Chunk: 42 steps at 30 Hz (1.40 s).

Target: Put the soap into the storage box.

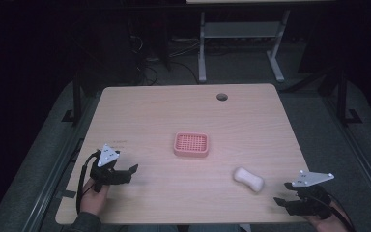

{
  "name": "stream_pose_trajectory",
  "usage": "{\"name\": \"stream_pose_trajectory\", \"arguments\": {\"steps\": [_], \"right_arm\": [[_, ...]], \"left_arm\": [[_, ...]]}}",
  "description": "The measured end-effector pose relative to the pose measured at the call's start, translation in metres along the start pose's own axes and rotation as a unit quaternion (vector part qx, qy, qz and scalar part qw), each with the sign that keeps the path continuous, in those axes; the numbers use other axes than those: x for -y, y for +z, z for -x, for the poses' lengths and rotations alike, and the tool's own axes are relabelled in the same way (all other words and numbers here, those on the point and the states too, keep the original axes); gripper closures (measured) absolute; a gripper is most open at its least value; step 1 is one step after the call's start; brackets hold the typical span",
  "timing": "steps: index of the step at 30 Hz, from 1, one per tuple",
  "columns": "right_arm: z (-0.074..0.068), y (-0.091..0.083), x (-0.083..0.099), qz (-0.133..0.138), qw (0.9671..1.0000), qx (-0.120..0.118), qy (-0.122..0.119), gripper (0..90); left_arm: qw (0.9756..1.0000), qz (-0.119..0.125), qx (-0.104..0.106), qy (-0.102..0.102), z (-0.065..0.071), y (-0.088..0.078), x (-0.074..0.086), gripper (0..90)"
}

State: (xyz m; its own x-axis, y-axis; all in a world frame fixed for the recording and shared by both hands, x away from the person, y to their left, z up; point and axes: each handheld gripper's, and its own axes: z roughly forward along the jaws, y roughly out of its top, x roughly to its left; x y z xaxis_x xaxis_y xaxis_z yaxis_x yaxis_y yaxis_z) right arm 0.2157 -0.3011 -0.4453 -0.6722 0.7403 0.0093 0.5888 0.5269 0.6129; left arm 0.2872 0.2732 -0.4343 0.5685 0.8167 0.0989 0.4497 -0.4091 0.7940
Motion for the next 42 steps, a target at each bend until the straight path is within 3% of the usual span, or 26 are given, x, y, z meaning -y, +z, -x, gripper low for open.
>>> {"name": "stream_pose_trajectory", "arguments": {"steps": [17,29,42], "right_arm": [[-0.005,0.008,-0.039,-0.027,0.9983,-0.02,-0.049,32.8],[-0.01,0.02,-0.069,-0.052,0.9945,-0.035,-0.084,32.3],[-0.016,0.038,-0.09,-0.07,0.9911,-0.049,-0.103,32.2]], "left_arm": [[1.0,0.0,-0.001,0.002,0.0,0.0,0.0,14.7],[1.0,0.004,-0.001,-0.001,-0.001,0.0,0.0,14.7],[1.0,0.004,-0.001,0.0,-0.001,-0.001,0.0,14.7]]}}
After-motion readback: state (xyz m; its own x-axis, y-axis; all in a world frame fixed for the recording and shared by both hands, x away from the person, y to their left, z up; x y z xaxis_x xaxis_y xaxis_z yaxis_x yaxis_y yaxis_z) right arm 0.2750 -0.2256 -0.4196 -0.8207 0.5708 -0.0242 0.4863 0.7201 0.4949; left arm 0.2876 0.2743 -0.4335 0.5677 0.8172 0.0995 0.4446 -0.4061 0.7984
